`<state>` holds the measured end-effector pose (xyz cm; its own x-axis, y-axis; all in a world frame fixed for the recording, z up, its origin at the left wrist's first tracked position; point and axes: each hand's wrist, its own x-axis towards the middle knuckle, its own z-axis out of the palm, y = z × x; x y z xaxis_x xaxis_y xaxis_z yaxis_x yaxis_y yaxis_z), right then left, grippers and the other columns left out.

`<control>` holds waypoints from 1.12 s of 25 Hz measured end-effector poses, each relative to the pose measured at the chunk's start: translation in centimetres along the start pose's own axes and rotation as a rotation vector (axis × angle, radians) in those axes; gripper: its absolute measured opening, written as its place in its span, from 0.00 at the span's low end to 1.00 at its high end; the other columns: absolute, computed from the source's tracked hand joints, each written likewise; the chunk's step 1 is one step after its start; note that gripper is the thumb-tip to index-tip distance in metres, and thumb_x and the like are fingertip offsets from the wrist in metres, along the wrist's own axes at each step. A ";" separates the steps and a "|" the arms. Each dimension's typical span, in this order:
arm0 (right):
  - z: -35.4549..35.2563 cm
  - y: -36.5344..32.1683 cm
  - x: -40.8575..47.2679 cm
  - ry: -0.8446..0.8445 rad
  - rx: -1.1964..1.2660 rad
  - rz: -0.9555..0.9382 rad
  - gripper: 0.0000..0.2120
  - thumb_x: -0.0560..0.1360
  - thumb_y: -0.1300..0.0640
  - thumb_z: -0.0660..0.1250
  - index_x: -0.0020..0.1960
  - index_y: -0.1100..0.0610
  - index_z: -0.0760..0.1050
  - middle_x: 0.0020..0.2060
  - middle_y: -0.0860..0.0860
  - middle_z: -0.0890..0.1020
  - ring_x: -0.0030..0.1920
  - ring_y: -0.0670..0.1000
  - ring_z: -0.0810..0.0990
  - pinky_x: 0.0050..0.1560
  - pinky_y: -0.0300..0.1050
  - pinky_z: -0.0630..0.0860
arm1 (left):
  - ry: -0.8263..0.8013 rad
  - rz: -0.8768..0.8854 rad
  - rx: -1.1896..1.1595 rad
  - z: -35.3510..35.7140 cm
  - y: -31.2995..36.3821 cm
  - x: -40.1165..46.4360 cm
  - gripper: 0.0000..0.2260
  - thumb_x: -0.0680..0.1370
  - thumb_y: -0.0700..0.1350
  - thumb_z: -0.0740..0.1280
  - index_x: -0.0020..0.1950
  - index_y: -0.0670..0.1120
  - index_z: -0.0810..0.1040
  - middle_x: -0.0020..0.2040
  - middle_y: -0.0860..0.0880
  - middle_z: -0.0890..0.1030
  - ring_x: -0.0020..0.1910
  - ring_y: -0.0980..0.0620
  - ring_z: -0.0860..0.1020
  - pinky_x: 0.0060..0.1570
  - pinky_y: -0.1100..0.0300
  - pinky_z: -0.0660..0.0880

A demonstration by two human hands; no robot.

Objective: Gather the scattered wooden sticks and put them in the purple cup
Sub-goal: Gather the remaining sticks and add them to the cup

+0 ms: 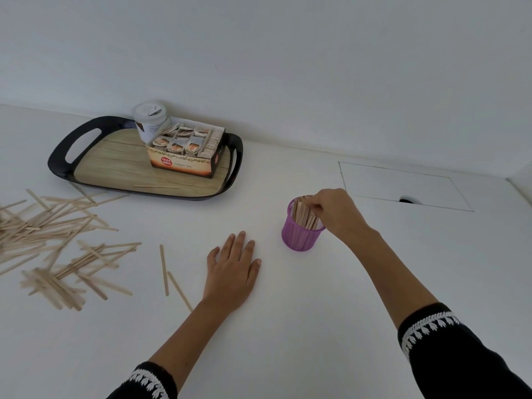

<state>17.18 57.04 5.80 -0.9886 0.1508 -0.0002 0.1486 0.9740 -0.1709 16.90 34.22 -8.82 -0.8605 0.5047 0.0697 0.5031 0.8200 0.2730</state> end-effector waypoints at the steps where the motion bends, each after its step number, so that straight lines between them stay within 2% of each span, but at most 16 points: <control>1: 0.3 0.0 -0.1 0.019 0.040 0.014 0.14 0.76 0.66 0.61 0.57 0.59 0.81 0.51 0.59 0.83 0.53 0.58 0.79 0.56 0.49 0.74 | -0.002 0.001 -0.004 0.0 0.0 0.0 0.23 0.82 0.56 0.49 0.75 0.49 0.62 0.78 0.49 0.57 0.77 0.49 0.53 0.71 0.47 0.53; 3: 0.6 -0.1 -0.4 0.186 0.174 0.069 0.12 0.76 0.68 0.62 0.54 0.62 0.82 0.49 0.59 0.84 0.52 0.58 0.80 0.56 0.48 0.74 | -0.010 0.001 -0.014 0.0 -0.1 0.1 0.23 0.82 0.56 0.48 0.76 0.50 0.61 0.78 0.49 0.56 0.77 0.50 0.52 0.71 0.48 0.52; 5: 0.6 -0.6 -1.4 0.451 0.333 0.153 0.10 0.74 0.70 0.63 0.48 0.63 0.83 0.46 0.57 0.85 0.48 0.55 0.82 0.51 0.38 0.74 | -0.013 0.000 -0.036 0.1 -0.3 0.1 0.23 0.82 0.56 0.48 0.76 0.50 0.60 0.78 0.50 0.55 0.77 0.50 0.51 0.71 0.49 0.51; 7: 0.8 -1.4 -2.7 0.705 0.465 0.212 0.10 0.73 0.72 0.63 0.46 0.63 0.82 0.42 0.56 0.84 0.43 0.51 0.81 0.46 0.25 0.70 | -0.025 -0.001 -0.068 0.0 -0.3 0.2 0.23 0.82 0.55 0.48 0.76 0.51 0.61 0.79 0.50 0.55 0.77 0.51 0.51 0.71 0.50 0.49; 8: 1.1 -1.9 -3.4 0.800 0.504 0.225 0.10 0.72 0.72 0.63 0.45 0.63 0.81 0.41 0.56 0.84 0.42 0.49 0.80 0.45 0.23 0.69 | -0.035 0.002 -0.097 -0.1 -0.4 0.3 0.23 0.82 0.55 0.49 0.76 0.51 0.61 0.79 0.51 0.54 0.77 0.51 0.50 0.71 0.51 0.49; 11: 3.3 -4.6 -5.1 0.895 0.548 0.240 0.10 0.70 0.74 0.63 0.43 0.64 0.80 0.39 0.55 0.81 0.39 0.49 0.77 0.42 0.25 0.69 | -0.102 0.053 -0.196 -1.0 -1.4 0.5 0.22 0.82 0.53 0.52 0.75 0.50 0.61 0.79 0.52 0.54 0.77 0.53 0.49 0.72 0.52 0.48; 15: 7.2 -9.5 -6.6 0.769 0.536 0.210 0.10 0.69 0.75 0.65 0.43 0.65 0.81 0.39 0.55 0.82 0.39 0.50 0.78 0.43 0.24 0.70 | -0.099 0.204 -0.226 -2.9 -4.4 -0.7 0.20 0.81 0.46 0.55 0.74 0.49 0.63 0.75 0.53 0.64 0.76 0.55 0.53 0.72 0.54 0.50; 18: 10.0 -13.6 -7.0 0.558 0.581 0.212 0.09 0.71 0.73 0.66 0.47 0.63 0.81 0.42 0.55 0.83 0.42 0.50 0.81 0.45 0.32 0.75 | -0.008 0.223 -0.210 -4.5 -8.1 -2.4 0.19 0.80 0.44 0.57 0.72 0.48 0.68 0.72 0.52 0.70 0.76 0.53 0.58 0.72 0.54 0.52; 20: 11.7 -16.9 -7.1 0.380 0.581 0.209 0.09 0.73 0.70 0.66 0.49 0.62 0.81 0.44 0.54 0.83 0.44 0.50 0.81 0.47 0.36 0.75 | 0.044 0.183 -0.185 -5.9 -11.8 -3.4 0.19 0.79 0.43 0.58 0.70 0.47 0.70 0.71 0.51 0.71 0.75 0.52 0.59 0.72 0.52 0.54; 23: 13.4 -21.3 -7.0 0.146 0.538 0.237 0.07 0.75 0.61 0.67 0.51 0.59 0.81 0.44 0.51 0.82 0.43 0.47 0.78 0.50 0.37 0.75 | 0.067 0.077 -0.120 -7.8 -18.2 -4.5 0.20 0.80 0.44 0.58 0.72 0.46 0.69 0.73 0.50 0.69 0.76 0.50 0.57 0.72 0.49 0.54; 26: 14.2 -24.2 -7.0 -0.043 0.524 0.301 0.17 0.72 0.50 0.71 0.57 0.58 0.78 0.45 0.49 0.74 0.43 0.48 0.75 0.47 0.38 0.72 | 0.069 -0.057 -0.099 -9.7 -24.6 -5.7 0.22 0.78 0.48 0.53 0.72 0.45 0.69 0.74 0.48 0.67 0.76 0.47 0.56 0.72 0.46 0.55; 28: 14.6 -25.8 -6.9 -0.133 0.527 0.323 0.21 0.70 0.51 0.74 0.59 0.60 0.76 0.47 0.50 0.72 0.44 0.51 0.76 0.46 0.38 0.72 | 0.056 -0.091 -0.064 -10.9 -28.2 -6.6 0.27 0.77 0.53 0.48 0.72 0.44 0.68 0.75 0.47 0.66 0.76 0.46 0.56 0.71 0.45 0.56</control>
<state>19.80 28.44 -4.23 -0.8955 0.3681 -0.2501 0.4415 0.6636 -0.6039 7.54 4.81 -6.56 -0.9065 0.4113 0.0952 0.4178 0.8419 0.3415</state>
